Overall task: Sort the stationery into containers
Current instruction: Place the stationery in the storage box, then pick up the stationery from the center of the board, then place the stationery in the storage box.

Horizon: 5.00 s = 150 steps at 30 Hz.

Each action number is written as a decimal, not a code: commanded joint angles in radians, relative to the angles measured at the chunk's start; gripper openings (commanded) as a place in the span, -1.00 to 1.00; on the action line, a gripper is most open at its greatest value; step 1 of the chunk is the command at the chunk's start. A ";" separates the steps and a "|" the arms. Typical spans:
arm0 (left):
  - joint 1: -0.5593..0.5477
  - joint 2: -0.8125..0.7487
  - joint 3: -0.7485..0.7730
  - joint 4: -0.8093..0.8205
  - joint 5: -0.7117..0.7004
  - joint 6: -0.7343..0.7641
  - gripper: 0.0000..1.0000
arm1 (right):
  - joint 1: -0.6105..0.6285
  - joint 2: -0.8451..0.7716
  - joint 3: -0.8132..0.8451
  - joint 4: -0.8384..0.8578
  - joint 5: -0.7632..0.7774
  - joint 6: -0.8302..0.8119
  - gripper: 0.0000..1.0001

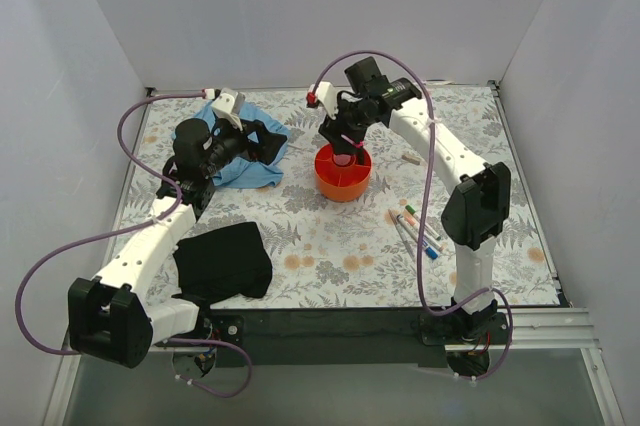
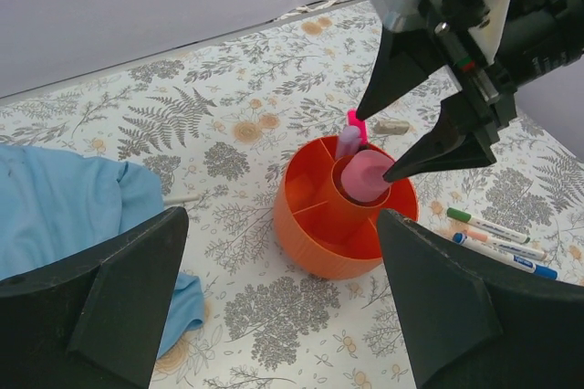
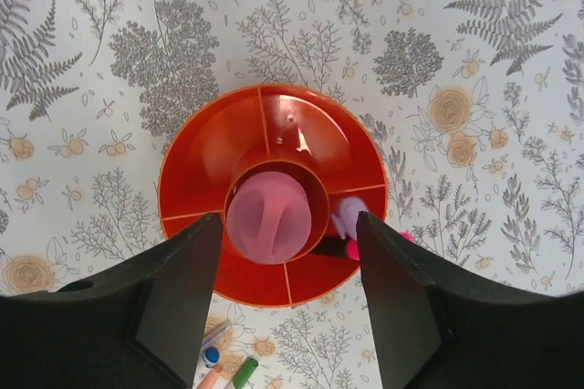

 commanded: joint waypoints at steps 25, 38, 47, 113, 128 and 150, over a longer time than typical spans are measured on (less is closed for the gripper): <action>0.056 0.096 0.100 -0.106 -0.006 0.067 0.71 | -0.458 0.194 0.042 -0.131 -0.005 -0.276 0.31; 0.056 0.161 0.123 -0.100 0.002 0.064 0.71 | -0.456 0.264 0.027 -0.120 0.021 -0.353 0.18; 0.056 0.182 0.125 -0.101 0.000 0.058 0.71 | -0.453 0.304 0.013 -0.104 0.018 -0.351 0.12; 0.075 -0.017 0.014 -0.088 -0.056 0.006 0.70 | -0.047 -0.219 -0.349 -0.021 -0.010 -0.288 -0.97; 0.084 0.019 0.028 -0.083 -0.049 0.001 0.70 | 0.018 -0.159 -0.381 0.022 0.091 -0.460 -0.95; 0.092 0.007 0.003 -0.057 -0.046 -0.013 0.70 | -0.180 -0.268 -0.329 0.100 0.052 -0.148 -0.02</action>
